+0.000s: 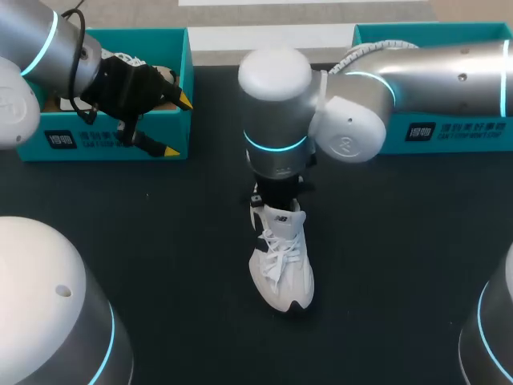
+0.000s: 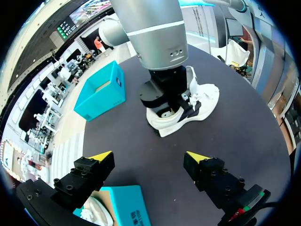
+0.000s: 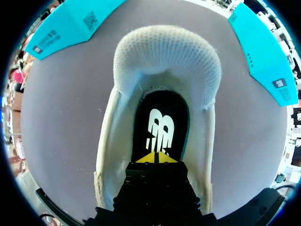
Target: Take the shoe out of the shoebox, open the shoe tongue, remove and reinsert the insole, then place the shoe into the shoebox
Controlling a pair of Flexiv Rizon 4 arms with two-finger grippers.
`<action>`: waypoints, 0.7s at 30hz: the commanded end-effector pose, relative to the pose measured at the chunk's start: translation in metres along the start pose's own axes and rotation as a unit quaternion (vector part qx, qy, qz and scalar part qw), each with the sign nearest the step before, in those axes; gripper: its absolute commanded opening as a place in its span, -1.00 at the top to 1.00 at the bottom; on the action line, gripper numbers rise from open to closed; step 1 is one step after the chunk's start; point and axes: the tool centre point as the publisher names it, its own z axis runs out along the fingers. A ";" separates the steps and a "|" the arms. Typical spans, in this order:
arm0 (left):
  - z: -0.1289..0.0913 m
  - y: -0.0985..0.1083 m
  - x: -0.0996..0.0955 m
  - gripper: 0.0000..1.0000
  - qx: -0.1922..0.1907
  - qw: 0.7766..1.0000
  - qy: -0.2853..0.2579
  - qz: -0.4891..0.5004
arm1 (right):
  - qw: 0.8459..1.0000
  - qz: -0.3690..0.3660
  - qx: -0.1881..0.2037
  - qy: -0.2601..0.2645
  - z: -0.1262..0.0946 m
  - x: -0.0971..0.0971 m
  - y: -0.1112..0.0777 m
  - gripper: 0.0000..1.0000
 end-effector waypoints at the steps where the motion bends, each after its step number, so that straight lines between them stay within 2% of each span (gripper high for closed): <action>1: -0.001 0.000 0.001 -1.00 -0.001 1.000 0.000 0.000 | 1.000 -0.004 0.020 0.019 0.020 -0.001 0.003 1.00; 7: -0.001 0.000 0.001 -1.00 -0.001 1.000 0.000 0.000 | 0.999 -0.010 0.048 0.023 0.017 0.000 0.004 1.00; 14: -0.001 0.000 0.001 -1.00 -0.001 1.000 0.000 0.000 | 0.995 0.001 0.094 0.020 -0.017 0.004 -0.003 1.00; 18: -0.001 0.000 0.001 -1.00 -0.001 1.000 0.000 0.000 | 0.992 0.010 0.123 0.000 -0.036 0.008 -0.009 1.00; 21: -0.001 0.000 0.001 -1.00 -0.001 1.000 0.000 0.000 | 0.992 0.010 0.123 0.000 -0.036 0.008 -0.009 1.00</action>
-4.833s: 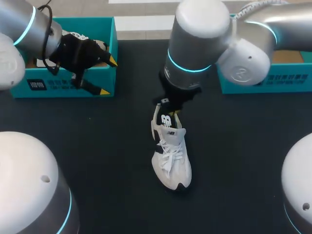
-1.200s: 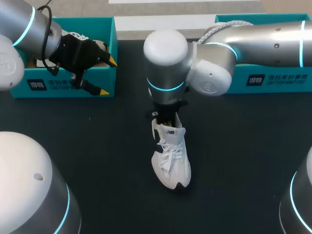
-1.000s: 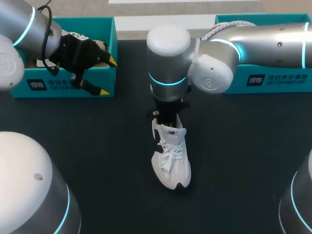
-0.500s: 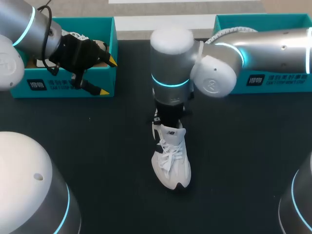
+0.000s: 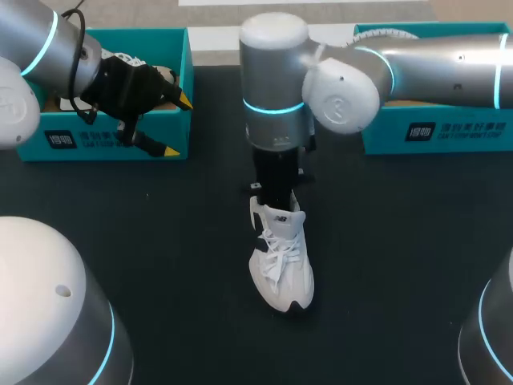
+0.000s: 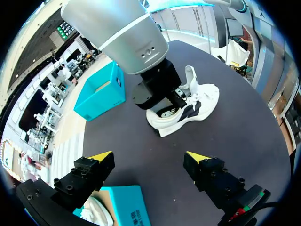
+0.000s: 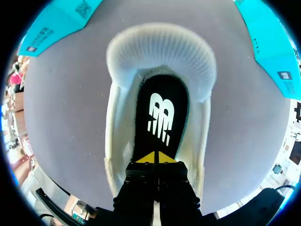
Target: Take the shoe out of the shoebox, open the shoe tongue, remove and reinsert the insole, then place the shoe into the shoebox
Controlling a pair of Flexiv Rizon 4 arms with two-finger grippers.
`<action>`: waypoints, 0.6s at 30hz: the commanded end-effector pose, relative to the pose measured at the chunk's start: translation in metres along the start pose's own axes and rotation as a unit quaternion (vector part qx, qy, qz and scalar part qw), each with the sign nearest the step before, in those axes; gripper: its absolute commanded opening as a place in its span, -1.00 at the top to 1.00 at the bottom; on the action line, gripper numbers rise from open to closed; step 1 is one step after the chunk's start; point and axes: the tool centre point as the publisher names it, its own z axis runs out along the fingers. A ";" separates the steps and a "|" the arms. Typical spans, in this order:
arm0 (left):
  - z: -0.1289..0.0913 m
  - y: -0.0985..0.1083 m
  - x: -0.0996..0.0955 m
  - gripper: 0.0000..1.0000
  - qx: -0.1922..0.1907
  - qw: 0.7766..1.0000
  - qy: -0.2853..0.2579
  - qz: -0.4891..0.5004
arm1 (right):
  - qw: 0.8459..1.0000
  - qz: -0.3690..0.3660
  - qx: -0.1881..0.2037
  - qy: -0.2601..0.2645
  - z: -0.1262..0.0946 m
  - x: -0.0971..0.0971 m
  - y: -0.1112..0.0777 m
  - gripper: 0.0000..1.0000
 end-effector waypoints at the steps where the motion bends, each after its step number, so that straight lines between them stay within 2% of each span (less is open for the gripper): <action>1: -0.001 0.000 0.001 -1.00 -0.001 1.000 0.000 0.000 | 1.000 0.000 0.002 -0.014 -0.009 0.006 0.002 1.00; 11: -0.001 0.000 0.001 -1.00 -0.001 1.000 0.000 0.000 | 1.000 0.000 0.002 -0.014 -0.009 0.006 0.002 1.00; 13: -0.001 0.000 0.001 -1.00 -0.001 1.000 0.000 0.000 | 1.000 0.018 -0.012 0.008 -0.017 0.005 0.001 1.00; 18: -0.001 0.000 0.001 -1.00 -0.001 1.000 0.000 0.000 | 0.999 0.015 0.025 -0.013 -0.025 0.011 -0.004 1.00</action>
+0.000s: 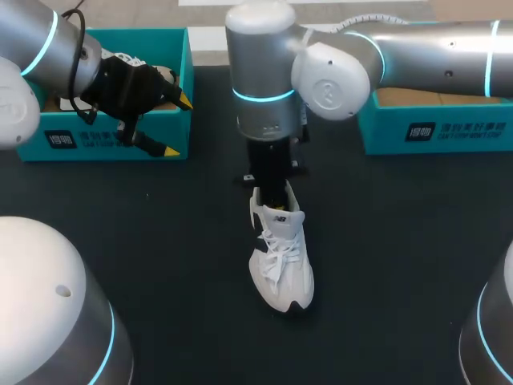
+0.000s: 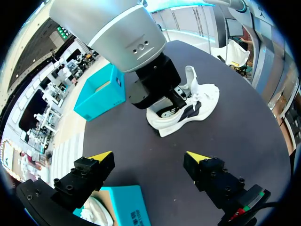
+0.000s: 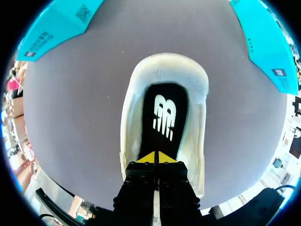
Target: Take the shoe out of the shoebox, open the shoe tongue, remove and reinsert the insole, then place the shoe into the shoebox
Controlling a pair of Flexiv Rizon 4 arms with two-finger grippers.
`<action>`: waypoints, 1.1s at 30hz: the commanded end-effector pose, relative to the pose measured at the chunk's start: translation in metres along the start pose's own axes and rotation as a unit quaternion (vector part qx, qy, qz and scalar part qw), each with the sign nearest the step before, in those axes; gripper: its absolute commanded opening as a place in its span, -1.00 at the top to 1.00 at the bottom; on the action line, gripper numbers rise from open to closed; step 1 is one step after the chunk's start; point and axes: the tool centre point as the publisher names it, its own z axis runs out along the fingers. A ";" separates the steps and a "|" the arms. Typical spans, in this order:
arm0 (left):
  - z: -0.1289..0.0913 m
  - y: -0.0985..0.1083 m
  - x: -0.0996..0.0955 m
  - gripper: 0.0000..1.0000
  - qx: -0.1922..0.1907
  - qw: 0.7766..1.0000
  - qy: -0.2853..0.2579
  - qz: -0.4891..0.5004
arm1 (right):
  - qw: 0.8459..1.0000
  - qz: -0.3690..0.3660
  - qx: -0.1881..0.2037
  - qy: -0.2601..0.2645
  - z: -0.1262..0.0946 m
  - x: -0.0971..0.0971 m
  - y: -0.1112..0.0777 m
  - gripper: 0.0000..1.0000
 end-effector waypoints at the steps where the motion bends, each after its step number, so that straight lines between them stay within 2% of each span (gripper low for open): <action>1: -0.001 0.000 0.001 -1.00 -0.001 1.000 0.000 0.000 | 1.000 -0.003 0.017 -0.013 -0.008 0.003 -0.003 1.00; 11: -0.001 0.000 0.001 -1.00 -0.001 1.000 0.000 0.000 | 0.999 0.018 0.050 0.006 0.002 -0.002 -0.028 1.00; 12: -0.001 0.000 0.001 -1.00 -0.001 1.000 0.000 0.000 | 0.998 0.027 0.054 0.007 0.003 -0.004 -0.030 0.95; 14: -0.001 0.000 0.001 -1.00 -0.001 1.000 0.000 0.000 | 0.998 0.029 0.055 0.010 0.003 -0.007 -0.031 -0.02; 15: -0.001 0.000 0.001 -1.00 -0.001 1.000 0.000 0.000 | 0.998 0.036 0.057 0.011 0.004 -0.010 -0.032 -1.00; 25: -0.001 0.000 0.001 -1.00 -0.001 1.000 0.000 0.000 | 0.998 0.028 0.055 -0.001 0.001 -0.013 -0.028 -1.00; 33: -0.001 0.000 0.001 -1.00 -0.001 1.000 0.000 0.000 | 0.998 0.013 0.055 0.004 0.006 -0.008 -0.024 -1.00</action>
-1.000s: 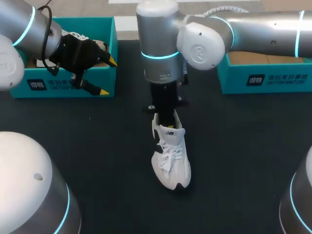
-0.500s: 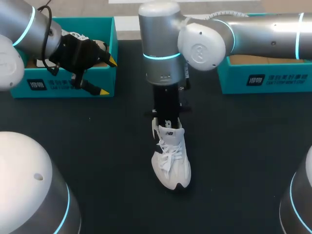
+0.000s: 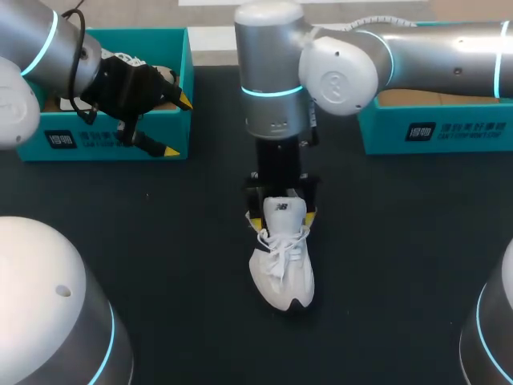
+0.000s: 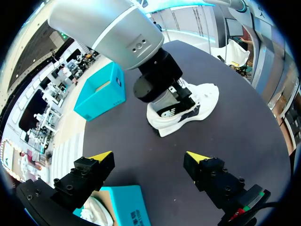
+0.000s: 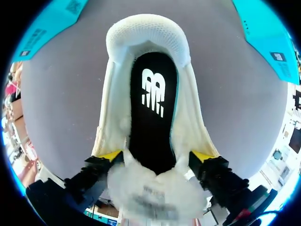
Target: Take the shoe out of the shoebox, open the shoe tongue, remove and reinsert the insole, then place the shoe into the shoebox
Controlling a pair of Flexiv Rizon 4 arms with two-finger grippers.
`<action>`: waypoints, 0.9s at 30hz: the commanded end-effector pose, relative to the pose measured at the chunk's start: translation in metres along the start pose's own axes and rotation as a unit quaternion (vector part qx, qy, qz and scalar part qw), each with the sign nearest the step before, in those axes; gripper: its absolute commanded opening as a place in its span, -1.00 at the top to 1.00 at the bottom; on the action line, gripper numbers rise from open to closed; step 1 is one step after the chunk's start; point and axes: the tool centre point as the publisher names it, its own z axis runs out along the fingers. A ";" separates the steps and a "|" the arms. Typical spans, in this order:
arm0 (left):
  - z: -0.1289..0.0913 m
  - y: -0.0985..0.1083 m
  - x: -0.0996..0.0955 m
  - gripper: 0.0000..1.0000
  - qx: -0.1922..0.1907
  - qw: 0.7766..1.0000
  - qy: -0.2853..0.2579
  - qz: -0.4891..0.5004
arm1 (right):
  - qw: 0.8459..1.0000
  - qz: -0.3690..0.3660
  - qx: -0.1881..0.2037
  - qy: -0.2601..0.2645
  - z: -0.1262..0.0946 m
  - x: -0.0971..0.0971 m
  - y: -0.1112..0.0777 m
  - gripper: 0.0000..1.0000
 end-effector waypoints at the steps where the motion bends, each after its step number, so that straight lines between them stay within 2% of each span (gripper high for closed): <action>1: -0.001 0.000 0.001 -1.00 -0.001 1.000 0.000 0.000 | 1.000 -0.005 0.000 0.003 0.005 0.003 0.004 -1.00; 9: -0.001 0.000 0.001 -1.00 -0.001 1.000 0.000 0.000 | 1.000 -0.014 0.004 0.002 0.004 0.007 0.007 -1.00; 16: -0.001 0.000 0.001 -1.00 -0.001 1.000 0.000 0.000 | 1.000 0.012 0.004 -0.010 -0.004 -0.001 -0.014 -1.00; 27: -0.001 0.000 0.001 -1.00 -0.001 1.000 0.000 0.000 | 0.999 0.043 -0.012 -0.021 -0.028 0.001 -0.046 -1.00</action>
